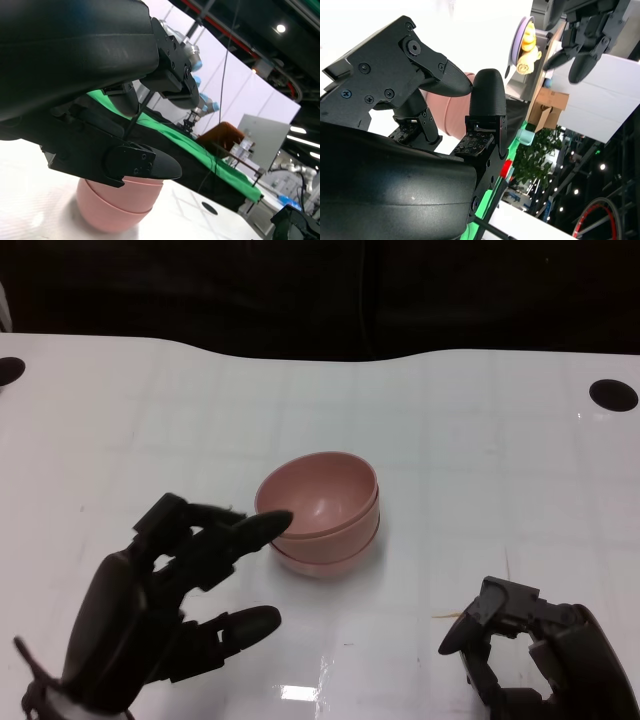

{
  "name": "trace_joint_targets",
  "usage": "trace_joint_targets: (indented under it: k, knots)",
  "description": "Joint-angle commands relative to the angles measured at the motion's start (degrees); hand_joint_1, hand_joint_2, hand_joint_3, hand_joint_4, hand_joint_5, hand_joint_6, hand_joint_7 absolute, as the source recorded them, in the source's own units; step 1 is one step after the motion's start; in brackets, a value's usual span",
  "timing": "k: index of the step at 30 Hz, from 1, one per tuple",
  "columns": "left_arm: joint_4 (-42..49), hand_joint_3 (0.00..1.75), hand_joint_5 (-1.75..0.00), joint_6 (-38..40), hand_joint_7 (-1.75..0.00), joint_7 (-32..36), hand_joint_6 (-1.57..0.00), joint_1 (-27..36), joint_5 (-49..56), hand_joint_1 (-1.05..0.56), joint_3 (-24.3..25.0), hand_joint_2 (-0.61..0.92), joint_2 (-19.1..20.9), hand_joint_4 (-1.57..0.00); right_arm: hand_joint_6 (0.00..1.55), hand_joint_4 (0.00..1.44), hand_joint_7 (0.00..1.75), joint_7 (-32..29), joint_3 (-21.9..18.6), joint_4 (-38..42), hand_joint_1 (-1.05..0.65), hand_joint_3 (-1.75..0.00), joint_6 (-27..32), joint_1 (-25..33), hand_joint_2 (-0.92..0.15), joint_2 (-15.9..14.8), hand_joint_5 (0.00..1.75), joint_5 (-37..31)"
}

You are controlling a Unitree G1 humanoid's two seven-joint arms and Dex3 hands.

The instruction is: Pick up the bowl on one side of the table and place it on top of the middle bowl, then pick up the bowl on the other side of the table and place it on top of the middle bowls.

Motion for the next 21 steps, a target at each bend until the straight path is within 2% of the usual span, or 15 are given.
trace_joint_targets:
  k: [1,2,3,7,9,13,19,21]
  knots:
    - [0.19,0.2,-1.48,-3.56,-0.94,1.17,-0.56,2.9,-5.83,-0.3,0.68,0.92,-3.33,-0.4,0.84,0.88,1.31,-0.14,-0.41,0.05,-0.17,-1.29,-0.07,0.15,-0.44,-0.06,1.67,0.51]
    - [-0.12,0.21,-1.44,-3.78,-1.06,0.42,-0.61,3.93,-8.15,-0.27,0.47,0.92,-4.41,-0.5,0.84,0.88,1.31,-0.14,-0.4,-0.05,-0.17,-1.3,-0.04,0.2,-0.44,-0.09,1.67,0.47]
    - [-0.34,0.21,-1.43,-3.96,-1.1,-0.33,-0.63,4.65,-9.85,-0.26,0.42,0.92,-5.23,-0.54,0.84,0.88,1.31,-0.14,-0.39,-0.11,-0.17,-1.3,-0.01,0.24,-0.44,-0.11,1.67,0.44]
    - [-2.63,0.27,-1.45,-1.4,-1.18,-8.28,-0.72,9.32,-27.47,-0.19,-3.16,0.92,-8.14,-0.67,0.84,0.88,1.32,0.21,-0.48,-0.3,-0.17,-1.29,0.2,0.3,-0.44,-0.42,1.68,0.81]
    - [-3.35,0.36,-1.47,0.08,-1.16,-12.18,-0.75,10.44,-33.42,-0.16,-3.94,0.9,-8.91,-0.69,0.84,0.88,1.32,0.25,-0.59,-0.14,-0.17,-1.29,-0.03,0.3,-0.44,-0.48,1.68,0.88]
    - [-3.55,0.5,-1.61,2.74,-1.24,-20.2,-0.74,12.03,-43.51,-0.15,-4.32,0.87,-10.14,-0.72,0.83,0.88,1.32,0.32,-0.67,-0.26,-0.18,-1.29,0.01,0.52,-0.44,-0.6,1.68,0.91]
    - [-3.98,0.54,-1.66,4.39,-1.27,-26.28,-0.73,12.69,-46.58,-0.15,-1.91,0.85,-12.53,-0.73,0.84,0.88,1.31,0.29,-0.68,-0.33,-0.18,-1.3,0.06,0.58,-0.44,-0.63,1.67,0.84]
    - [-2.38,0.54,-1.69,7.18,-1.32,-30.41,-0.76,12.14,-51.1,-0.17,-1.97,0.82,-13.01,-0.75,0.84,0.88,1.31,1.12,-0.72,0.22,-0.18,-1.3,-0.02,0.46,-0.44,-0.94,1.67,1.98]
